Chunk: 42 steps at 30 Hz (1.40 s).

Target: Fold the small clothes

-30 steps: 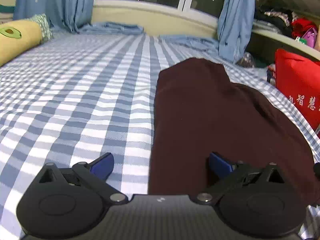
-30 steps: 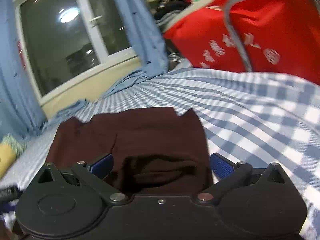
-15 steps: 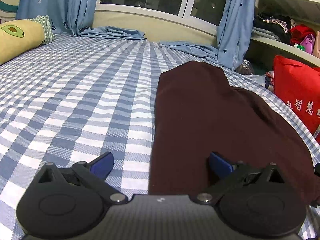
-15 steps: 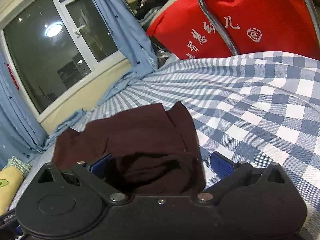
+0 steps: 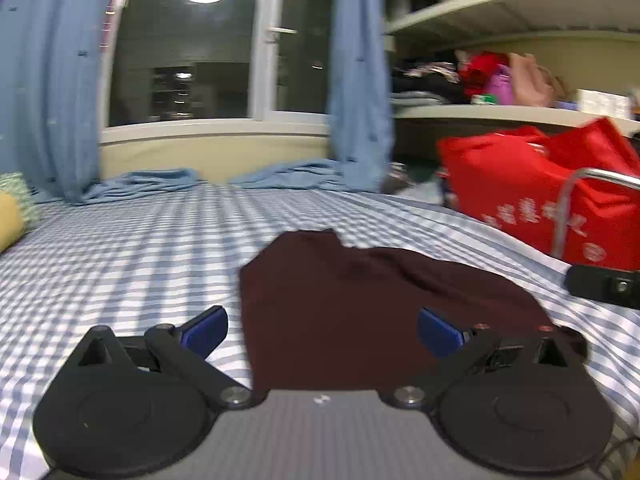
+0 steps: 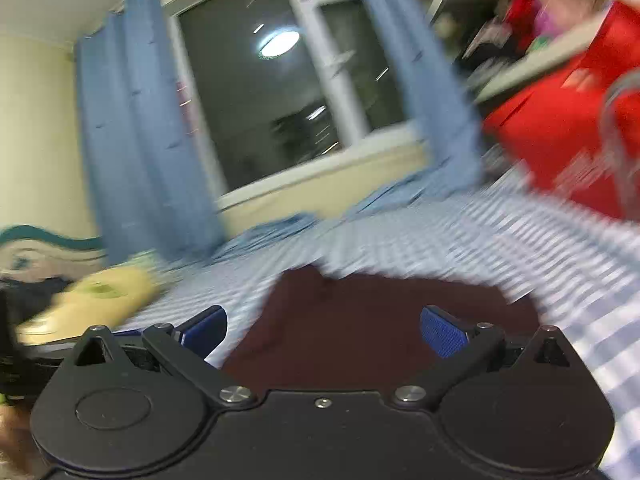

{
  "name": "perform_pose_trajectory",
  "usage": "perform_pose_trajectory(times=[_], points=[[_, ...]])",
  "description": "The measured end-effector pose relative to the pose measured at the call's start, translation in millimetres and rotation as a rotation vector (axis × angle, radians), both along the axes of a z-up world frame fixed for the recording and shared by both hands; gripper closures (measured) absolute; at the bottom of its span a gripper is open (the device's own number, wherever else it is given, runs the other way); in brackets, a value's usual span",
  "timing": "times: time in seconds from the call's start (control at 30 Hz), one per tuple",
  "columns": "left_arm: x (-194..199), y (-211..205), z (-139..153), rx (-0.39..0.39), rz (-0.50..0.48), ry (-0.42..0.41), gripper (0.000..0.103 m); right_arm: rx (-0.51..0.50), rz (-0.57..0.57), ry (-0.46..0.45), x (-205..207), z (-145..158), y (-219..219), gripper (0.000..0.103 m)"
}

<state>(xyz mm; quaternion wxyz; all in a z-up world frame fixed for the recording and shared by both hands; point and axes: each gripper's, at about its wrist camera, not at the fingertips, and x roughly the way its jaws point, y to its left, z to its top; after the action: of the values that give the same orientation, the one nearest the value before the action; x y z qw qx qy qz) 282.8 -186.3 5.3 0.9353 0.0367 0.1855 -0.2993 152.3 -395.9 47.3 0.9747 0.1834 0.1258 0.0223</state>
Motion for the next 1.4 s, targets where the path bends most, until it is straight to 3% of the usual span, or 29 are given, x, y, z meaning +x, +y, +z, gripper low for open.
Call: perform_pose_trajectory(times=[0.1,0.17,0.3,0.37,0.43,0.57,0.73,0.87,1.0,1.3,1.4], points=[[0,7,5,-0.039,-0.119,0.034,0.001,-0.028,0.055,-0.039,-5,10,-1,0.001],[-1,11,8,-0.06,-0.189,0.042,0.001,0.04,0.094,-0.055,-5,10,-9,0.001],[3,12,11,-0.09,-0.225,0.065,0.001,0.196,0.181,-0.066,-4,3,-26,0.001],[11,10,10,-0.093,-0.16,0.082,0.001,0.217,0.136,-0.067,-5,2,-30,0.0],[20,7,7,-0.084,-0.096,0.097,0.001,0.161,0.064,-0.052,-4,4,-29,0.0],[35,-1,0,0.023,0.034,0.066,0.001,0.067,-0.072,0.023,11,5,-42,0.001],[62,-2,-8,0.086,0.09,0.138,0.001,0.013,-0.205,0.127,32,-11,-70,0.001],[85,7,-16,0.092,0.127,0.218,0.001,0.096,-0.336,0.21,37,-35,-105,0.001],[100,16,-22,0.099,0.14,0.245,0.001,0.18,-0.381,0.227,33,-56,-126,0.001],[105,7,-31,0.159,0.117,0.218,0.001,0.085,-0.362,0.297,52,-61,-125,0.001],[105,4,-31,0.158,0.113,0.218,0.001,0.064,-0.359,0.277,53,-57,-123,0.005]])
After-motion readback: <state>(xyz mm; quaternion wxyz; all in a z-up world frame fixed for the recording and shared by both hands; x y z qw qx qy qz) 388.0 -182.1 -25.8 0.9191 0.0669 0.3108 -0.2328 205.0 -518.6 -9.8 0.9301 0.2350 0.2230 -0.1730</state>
